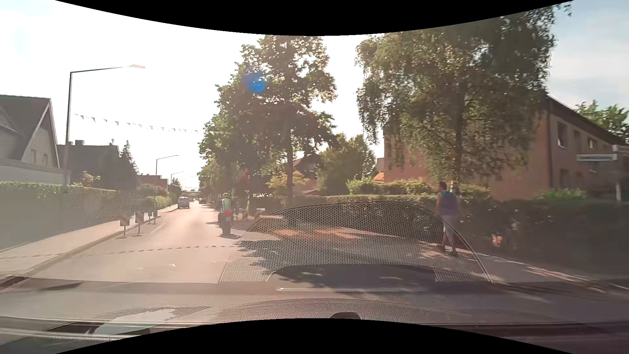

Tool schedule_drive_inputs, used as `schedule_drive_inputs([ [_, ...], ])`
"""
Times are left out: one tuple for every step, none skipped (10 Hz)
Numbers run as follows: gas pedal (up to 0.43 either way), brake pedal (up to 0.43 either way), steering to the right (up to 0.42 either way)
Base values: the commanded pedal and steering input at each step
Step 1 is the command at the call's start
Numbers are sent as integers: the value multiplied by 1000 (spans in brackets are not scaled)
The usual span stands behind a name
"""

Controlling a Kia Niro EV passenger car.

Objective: Follow the waypoints while adhering to traffic rules and regulations

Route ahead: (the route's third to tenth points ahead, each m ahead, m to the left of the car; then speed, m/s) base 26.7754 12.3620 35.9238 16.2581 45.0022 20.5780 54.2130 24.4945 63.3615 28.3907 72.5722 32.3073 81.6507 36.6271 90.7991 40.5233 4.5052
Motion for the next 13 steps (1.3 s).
schedule_drive_inputs([
  [189,0,-382],
  [189,0,-354],
  [189,0,-330],
  [189,0,-306],
  [189,0,-280],
  [189,0,-255],
  [189,0,-225],
  [189,0,-199],
  [189,0,-181],
  [189,0,-167],
  [189,0,-153],
  [189,0,-134],
  [197,0,-118],
])
